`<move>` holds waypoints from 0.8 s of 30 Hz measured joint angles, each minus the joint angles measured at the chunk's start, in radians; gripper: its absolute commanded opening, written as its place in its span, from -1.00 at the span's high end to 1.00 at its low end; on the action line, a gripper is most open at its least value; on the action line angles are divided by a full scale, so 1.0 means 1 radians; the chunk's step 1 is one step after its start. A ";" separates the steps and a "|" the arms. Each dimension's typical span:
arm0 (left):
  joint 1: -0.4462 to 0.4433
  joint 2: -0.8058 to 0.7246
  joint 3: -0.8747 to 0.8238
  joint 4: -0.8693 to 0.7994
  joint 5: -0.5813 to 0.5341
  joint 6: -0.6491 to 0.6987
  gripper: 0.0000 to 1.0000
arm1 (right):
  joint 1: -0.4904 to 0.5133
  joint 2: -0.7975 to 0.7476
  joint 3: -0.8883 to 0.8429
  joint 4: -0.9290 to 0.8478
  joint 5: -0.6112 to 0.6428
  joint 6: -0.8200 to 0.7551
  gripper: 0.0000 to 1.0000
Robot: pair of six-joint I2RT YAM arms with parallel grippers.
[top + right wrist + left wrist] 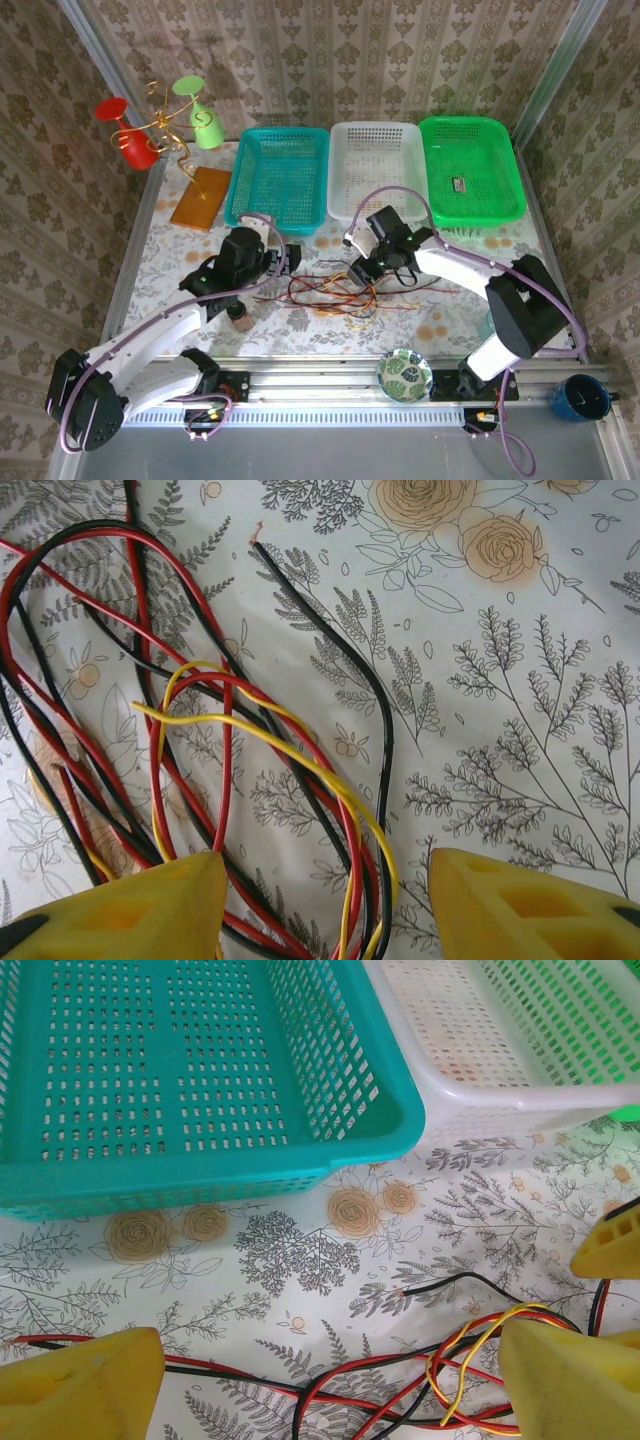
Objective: Untangle the cables
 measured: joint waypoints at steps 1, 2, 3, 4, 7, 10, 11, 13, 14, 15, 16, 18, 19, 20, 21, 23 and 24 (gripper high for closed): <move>0.000 0.000 -0.001 0.002 0.000 -0.008 -0.73 | 0.003 0.013 0.013 -0.008 0.004 0.000 -0.10; 0.000 0.000 -0.003 0.004 0.000 -0.014 -0.73 | 0.006 0.022 0.023 -0.016 0.008 0.001 -0.10; 0.000 0.000 -0.005 0.005 0.000 -0.020 -0.73 | 0.011 0.035 0.036 -0.028 0.016 0.001 -0.09; 0.000 0.000 -0.008 0.005 0.001 -0.026 -0.71 | 0.018 0.050 0.049 -0.038 0.022 0.003 -0.07; 0.000 0.000 -0.018 0.006 0.004 -0.041 -0.69 | 0.029 0.099 0.085 -0.072 0.049 0.033 0.08; 0.000 0.000 -0.027 0.005 0.008 -0.055 -0.69 | 0.035 0.161 0.127 -0.106 0.076 0.061 0.11; 0.000 0.000 -0.029 0.005 0.010 -0.059 -0.68 | 0.036 0.174 0.133 -0.111 0.085 0.064 0.12; 0.000 -0.002 -0.032 0.005 0.010 -0.063 -0.68 | 0.042 0.188 0.135 -0.126 0.106 0.069 0.12; 0.000 -0.005 -0.032 0.005 0.010 -0.063 -0.68 | 0.043 0.189 0.135 -0.133 0.116 0.071 0.12; 0.000 -0.010 -0.032 0.005 0.010 -0.064 -0.68 | 0.045 0.189 0.135 -0.139 0.124 0.072 0.14; 0.000 -0.014 -0.032 0.005 0.010 -0.066 -0.68 | 0.048 0.189 0.135 -0.140 0.132 0.076 0.17; 0.000 -0.022 -0.032 0.005 0.010 -0.066 -0.67 | 0.053 0.189 0.135 -0.145 0.143 0.079 0.26; 0.000 -0.025 -0.032 0.005 0.010 -0.066 -0.67 | 0.055 0.190 0.136 -0.147 0.148 0.079 0.32; 0.000 -0.026 -0.032 0.006 0.010 -0.066 -0.67 | 0.056 0.190 0.136 -0.150 0.151 0.078 0.37; 0.000 -0.027 -0.032 0.006 0.010 -0.068 -0.67 | 0.058 0.191 0.136 -0.153 0.156 0.075 0.46; 0.000 -0.027 -0.034 0.006 0.010 -0.071 -0.66 | 0.060 0.191 0.136 -0.158 0.162 0.068 0.63; 0.000 -0.027 -0.036 0.005 0.010 -0.073 -0.66 | 0.061 0.191 0.136 -0.163 0.168 0.059 0.70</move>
